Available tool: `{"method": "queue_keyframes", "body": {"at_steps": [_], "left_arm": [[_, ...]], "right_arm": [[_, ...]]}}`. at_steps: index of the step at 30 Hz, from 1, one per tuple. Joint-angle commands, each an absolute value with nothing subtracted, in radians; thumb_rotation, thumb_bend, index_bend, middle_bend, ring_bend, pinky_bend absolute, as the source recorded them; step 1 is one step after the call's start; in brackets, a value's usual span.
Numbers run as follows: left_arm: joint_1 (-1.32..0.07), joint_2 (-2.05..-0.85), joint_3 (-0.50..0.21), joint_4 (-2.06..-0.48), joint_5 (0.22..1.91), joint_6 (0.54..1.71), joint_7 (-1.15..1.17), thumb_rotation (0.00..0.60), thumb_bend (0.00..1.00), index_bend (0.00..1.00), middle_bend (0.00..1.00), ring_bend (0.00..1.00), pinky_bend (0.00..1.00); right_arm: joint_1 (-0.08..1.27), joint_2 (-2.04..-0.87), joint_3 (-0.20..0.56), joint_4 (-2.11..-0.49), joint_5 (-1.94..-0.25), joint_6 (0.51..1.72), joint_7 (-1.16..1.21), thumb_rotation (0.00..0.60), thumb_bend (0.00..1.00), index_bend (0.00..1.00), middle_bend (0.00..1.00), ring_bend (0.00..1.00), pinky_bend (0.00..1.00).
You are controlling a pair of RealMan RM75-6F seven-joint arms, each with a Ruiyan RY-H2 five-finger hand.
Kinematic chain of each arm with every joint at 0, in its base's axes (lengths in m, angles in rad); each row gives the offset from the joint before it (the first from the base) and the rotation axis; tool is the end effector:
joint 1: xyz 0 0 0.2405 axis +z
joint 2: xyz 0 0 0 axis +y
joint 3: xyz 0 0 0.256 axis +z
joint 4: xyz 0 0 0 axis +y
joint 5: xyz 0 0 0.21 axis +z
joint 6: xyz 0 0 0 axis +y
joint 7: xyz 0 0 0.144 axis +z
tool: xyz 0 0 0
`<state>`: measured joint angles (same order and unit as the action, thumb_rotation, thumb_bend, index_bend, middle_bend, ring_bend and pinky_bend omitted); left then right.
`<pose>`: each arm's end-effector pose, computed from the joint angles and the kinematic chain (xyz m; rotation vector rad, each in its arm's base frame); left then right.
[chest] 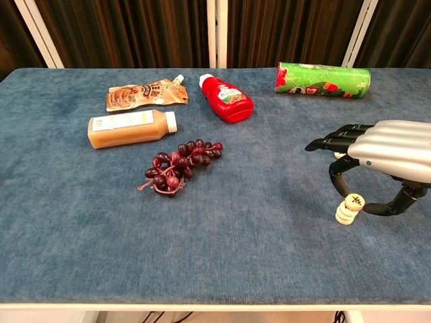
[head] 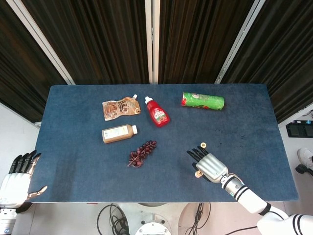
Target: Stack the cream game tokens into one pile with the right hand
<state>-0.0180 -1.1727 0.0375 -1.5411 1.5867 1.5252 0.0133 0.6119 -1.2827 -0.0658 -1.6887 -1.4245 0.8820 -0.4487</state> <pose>-0.3233 0.1415 0.1369 -1.4571 -0.9236 -0.8488 -0.2057 -0.2542 0.0125 2.2607 -0.6825 0.6032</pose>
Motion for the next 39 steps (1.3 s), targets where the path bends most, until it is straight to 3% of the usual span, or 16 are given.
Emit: {"method": "queue_keyframes", "body": {"at_steps": [1, 39], "left_arm": [[-0.018, -1.174, 0.038, -1.539, 1.587, 1.526, 0.012, 0.6, 0.11, 0.0, 0.0, 0.0, 0.0], [-0.015, -1.175, 0.038, -1.534, 1.589, 1.531, 0.004, 0.6, 0.11, 0.0, 0.0, 0.0, 0.0]], "right_arm": [[0.612, -1.285, -0.066, -1.688, -1.423, 0.881, -0.452, 0.6, 0.27, 0.53, 0.04, 0.0, 0.0], [0.616, -1.268, -0.063, -1.719, -1.397, 0.873, -0.47, 0.6, 0.25, 0.38, 0.02, 0.0, 0.0]]}}
